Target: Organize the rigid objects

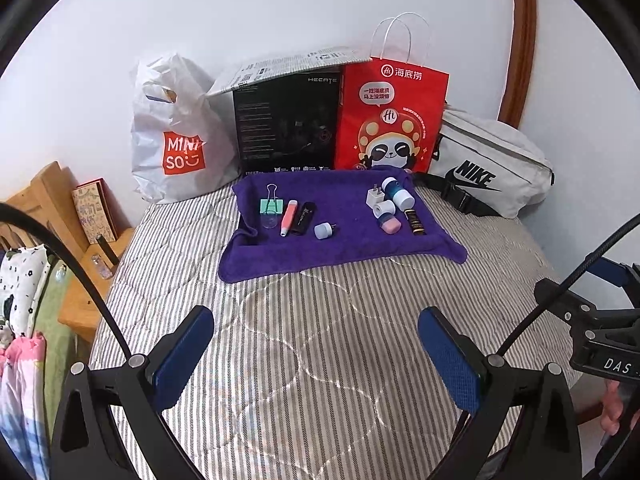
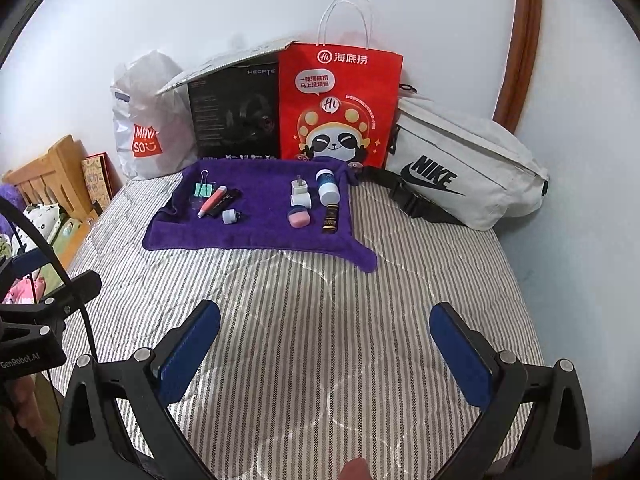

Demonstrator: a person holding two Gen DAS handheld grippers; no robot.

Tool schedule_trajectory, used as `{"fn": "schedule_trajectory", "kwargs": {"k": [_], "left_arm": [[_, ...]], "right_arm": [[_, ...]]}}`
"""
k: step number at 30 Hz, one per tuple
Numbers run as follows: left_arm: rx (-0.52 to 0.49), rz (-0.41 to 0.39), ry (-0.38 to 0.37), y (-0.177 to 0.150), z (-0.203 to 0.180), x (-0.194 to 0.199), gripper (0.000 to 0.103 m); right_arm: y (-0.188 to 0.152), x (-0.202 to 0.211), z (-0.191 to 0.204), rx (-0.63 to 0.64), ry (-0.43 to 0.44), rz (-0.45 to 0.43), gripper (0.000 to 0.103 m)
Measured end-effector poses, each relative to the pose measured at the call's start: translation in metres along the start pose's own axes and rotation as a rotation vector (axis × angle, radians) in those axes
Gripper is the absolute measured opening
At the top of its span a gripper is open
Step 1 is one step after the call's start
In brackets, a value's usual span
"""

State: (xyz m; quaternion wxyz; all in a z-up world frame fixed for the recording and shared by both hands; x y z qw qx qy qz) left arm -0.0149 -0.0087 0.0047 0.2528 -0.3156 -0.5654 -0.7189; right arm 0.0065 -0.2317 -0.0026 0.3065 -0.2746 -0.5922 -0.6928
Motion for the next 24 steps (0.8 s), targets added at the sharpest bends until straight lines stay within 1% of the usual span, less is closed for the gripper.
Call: {"fn": "schedule_trajectory", "kwargs": {"k": [4,13,24], "left_arm": [[0.001,-0.001,0.001,0.0007,-0.0004,0.0009,0.103],[0.005,0.002,-0.004,0.0012,0.0001,-0.0017,0.103],[0.007,-0.001,-0.007,0.0010,-0.0021,-0.0006,0.103]], "right_arm": [[0.0003,0.0008,-0.0005,0.002,0.009,0.001,0.103],[-0.0002,0.0043,-0.0021,0.010,0.001,-0.003,0.103],[-0.0014,0.0007,-0.0046,-0.001,0.022,0.019,0.103]]}}
Point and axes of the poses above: each gripper's, at about its wrist camera, not at the fingertips, and x roughly against the way its jaws point, z to its left, y to its top, the point moved 3 cm from there along -x, roughly the way its jaws point, and after that the axes turned 15 degrees about -x, right-handed, at the moved point
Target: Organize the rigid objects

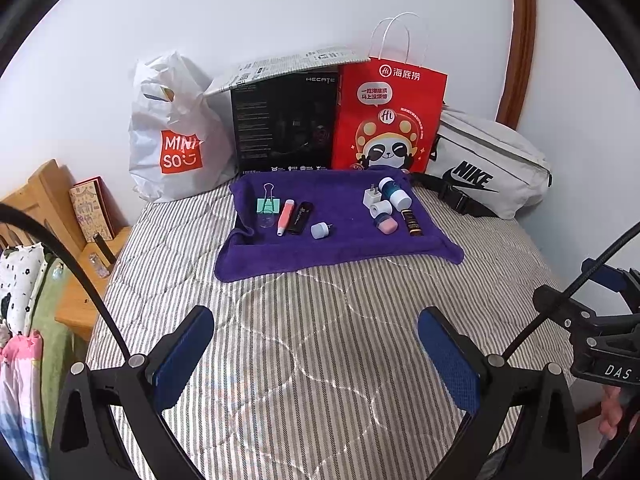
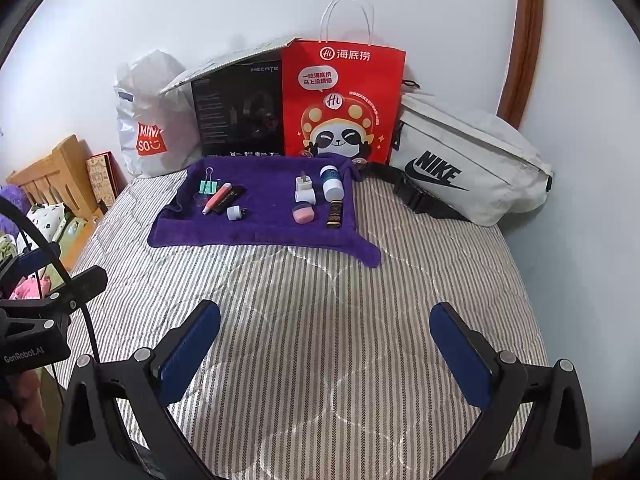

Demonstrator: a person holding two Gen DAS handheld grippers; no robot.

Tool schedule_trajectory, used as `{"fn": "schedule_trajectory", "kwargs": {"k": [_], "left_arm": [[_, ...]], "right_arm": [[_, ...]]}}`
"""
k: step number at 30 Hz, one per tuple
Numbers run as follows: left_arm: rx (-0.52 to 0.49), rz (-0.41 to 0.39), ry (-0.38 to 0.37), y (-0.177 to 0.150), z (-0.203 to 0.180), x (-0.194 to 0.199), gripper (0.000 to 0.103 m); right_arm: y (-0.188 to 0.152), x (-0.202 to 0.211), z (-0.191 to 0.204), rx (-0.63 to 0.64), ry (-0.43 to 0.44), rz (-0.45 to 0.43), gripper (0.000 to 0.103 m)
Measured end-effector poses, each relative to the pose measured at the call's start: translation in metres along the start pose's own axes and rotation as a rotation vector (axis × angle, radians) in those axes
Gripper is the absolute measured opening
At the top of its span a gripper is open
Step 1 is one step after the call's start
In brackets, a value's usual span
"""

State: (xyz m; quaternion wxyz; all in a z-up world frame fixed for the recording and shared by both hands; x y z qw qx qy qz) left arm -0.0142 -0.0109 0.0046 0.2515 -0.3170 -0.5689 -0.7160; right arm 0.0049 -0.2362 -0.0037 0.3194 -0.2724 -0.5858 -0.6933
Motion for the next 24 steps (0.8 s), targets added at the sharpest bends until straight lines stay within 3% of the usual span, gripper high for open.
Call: {"fn": "schedule_trajectory", "kwargs": {"k": [24], "left_arm": [[0.004,-0.002,0.001,-0.0005,0.0020,0.0009,0.103]], "right_arm": [[-0.0021,-0.0013,-0.0016,0.003,0.005,0.009,0.103]]}}
Point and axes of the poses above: each gripper's, at about its wrist camera, not at the fingertips, and x roughly against the way its jaws point, z to its left, y to its top, the point moved 3 cm from there along -x, roughly the way its jaws point, and after that the axes turned 15 degrees about -x, right-handed, at the moved point
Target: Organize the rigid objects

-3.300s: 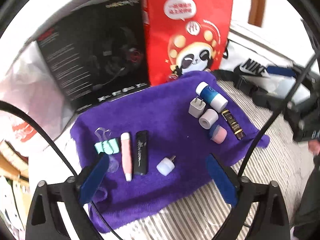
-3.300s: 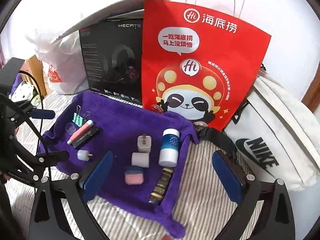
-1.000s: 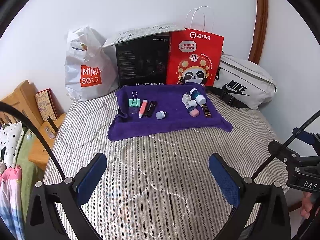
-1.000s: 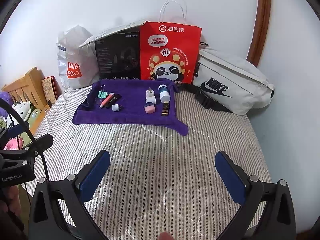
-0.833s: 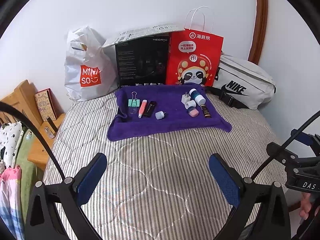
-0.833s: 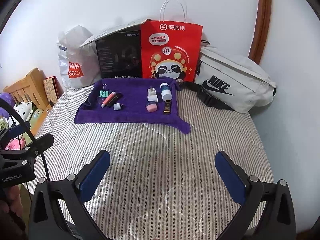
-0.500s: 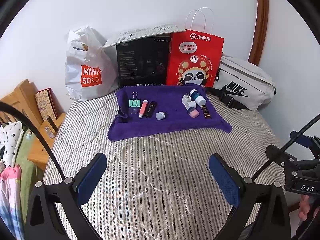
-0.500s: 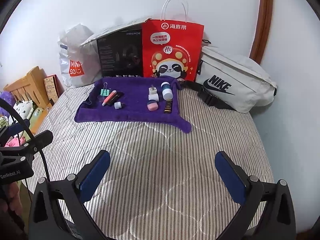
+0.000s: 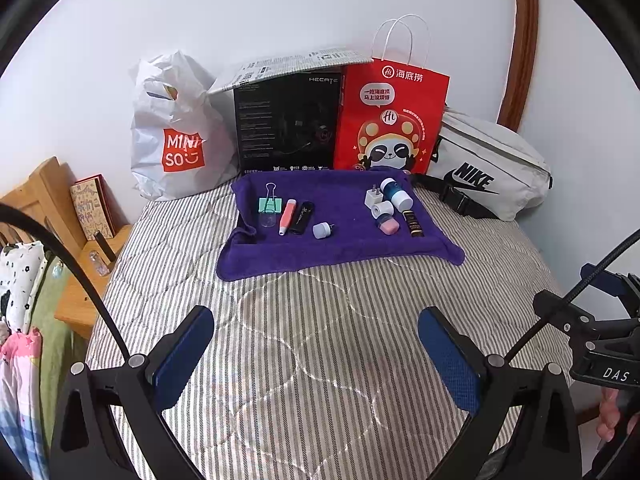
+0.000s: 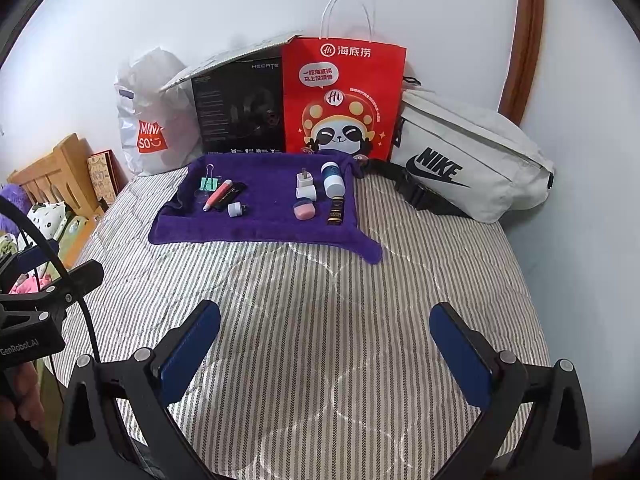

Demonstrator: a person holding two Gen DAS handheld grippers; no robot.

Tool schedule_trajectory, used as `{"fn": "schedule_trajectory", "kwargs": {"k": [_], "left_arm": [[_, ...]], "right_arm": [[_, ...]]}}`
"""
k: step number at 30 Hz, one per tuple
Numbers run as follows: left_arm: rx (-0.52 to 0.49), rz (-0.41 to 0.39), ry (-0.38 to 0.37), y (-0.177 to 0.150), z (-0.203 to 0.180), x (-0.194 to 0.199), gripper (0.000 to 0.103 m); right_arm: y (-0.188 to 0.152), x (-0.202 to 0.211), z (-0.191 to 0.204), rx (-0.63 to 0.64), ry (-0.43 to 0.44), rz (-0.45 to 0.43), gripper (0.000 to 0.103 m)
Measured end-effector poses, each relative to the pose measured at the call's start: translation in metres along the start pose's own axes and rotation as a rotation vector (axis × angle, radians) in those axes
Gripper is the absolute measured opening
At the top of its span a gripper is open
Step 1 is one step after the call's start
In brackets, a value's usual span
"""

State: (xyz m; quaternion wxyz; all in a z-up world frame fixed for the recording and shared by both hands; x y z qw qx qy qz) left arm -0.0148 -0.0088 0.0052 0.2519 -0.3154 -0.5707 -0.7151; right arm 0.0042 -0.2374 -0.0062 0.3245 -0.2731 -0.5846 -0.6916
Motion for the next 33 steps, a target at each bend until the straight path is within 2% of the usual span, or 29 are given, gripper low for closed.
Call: {"fn": "schedule_trajectory", "kwargs": {"k": [33], "left_arm": [[-0.004,0.000,0.006,0.0004,-0.0055,0.0034,0.103]], "right_arm": [[0.0021,0.0008,-0.0066,-0.018,-0.006,-0.008,0.103]]}}
Point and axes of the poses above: each gripper's, at about its wrist camera, not at the fingertips, and x roughly against the way its jaws point, z to its left, y to its top, the point moved 3 cm from there along -x, roughly the way its jaws point, and after that the axes turned 15 degrees about -x, right-handed, at the moved point
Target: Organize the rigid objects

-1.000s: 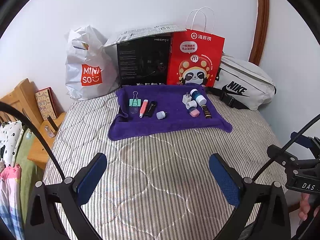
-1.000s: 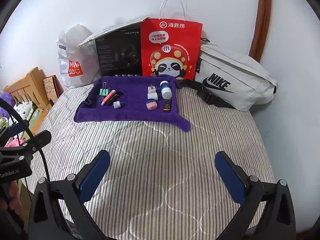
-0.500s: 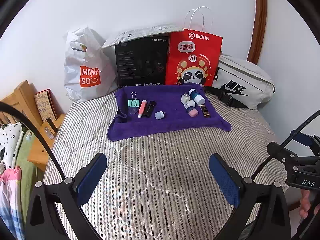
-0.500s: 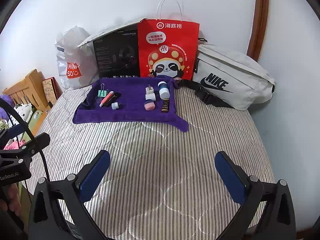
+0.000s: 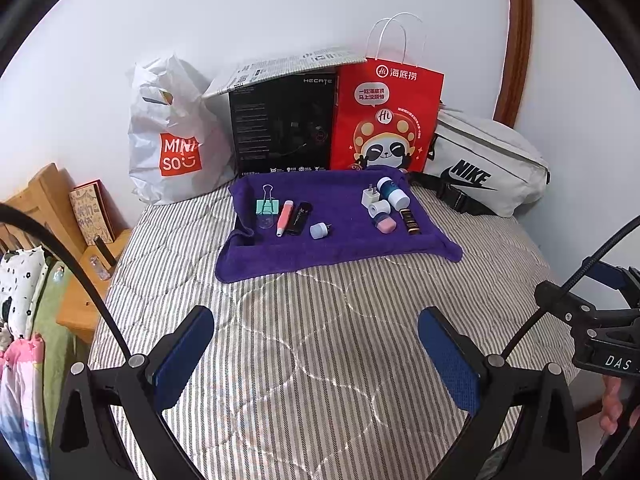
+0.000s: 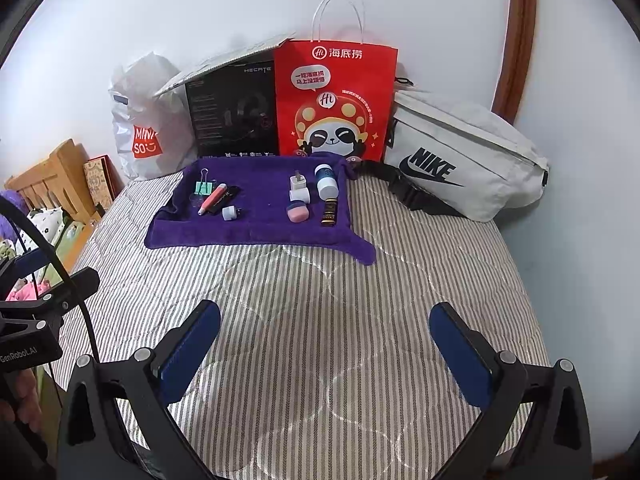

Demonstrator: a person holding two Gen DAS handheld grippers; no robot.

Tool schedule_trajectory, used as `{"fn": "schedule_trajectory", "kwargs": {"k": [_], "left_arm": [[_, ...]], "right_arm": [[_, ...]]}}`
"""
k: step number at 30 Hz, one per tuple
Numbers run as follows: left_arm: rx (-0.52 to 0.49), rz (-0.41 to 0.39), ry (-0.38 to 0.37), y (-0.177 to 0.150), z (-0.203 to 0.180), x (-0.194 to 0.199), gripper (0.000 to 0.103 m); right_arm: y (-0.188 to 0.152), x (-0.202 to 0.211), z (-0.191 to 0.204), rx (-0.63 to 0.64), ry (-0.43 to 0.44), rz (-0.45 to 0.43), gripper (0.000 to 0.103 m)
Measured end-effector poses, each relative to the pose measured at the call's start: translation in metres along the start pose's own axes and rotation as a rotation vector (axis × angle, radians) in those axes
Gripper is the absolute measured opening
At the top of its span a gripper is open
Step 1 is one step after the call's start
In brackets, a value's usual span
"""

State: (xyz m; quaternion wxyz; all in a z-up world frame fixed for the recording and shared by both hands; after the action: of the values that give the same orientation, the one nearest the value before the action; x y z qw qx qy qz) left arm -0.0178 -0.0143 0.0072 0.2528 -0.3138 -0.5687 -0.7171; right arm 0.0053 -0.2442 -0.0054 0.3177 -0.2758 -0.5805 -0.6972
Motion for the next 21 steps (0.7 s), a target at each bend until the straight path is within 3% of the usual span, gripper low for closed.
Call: {"fn": "schedule_trajectory", "kwargs": {"k": [21], "left_arm": [[-0.003,0.003,-0.002,0.0007,-0.0014,0.0003,0.103]], "right_arm": [[0.0019,0.0013,-0.0020,-0.008,-0.002,-0.002,0.103]]}}
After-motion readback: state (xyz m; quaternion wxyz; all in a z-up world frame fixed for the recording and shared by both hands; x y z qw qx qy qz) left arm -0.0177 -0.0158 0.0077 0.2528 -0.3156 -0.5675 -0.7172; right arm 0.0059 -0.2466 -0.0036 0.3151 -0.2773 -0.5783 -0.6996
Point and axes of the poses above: each gripper's, at about its wrist camera, not at the fingertips, and x roughly against the way its jaws point, z to its left, y to its top, the point moved 3 cm from there along -x, roughly the way its jaws point, and after that the axes turned 15 degrees about -x, right-handed, at the moved point
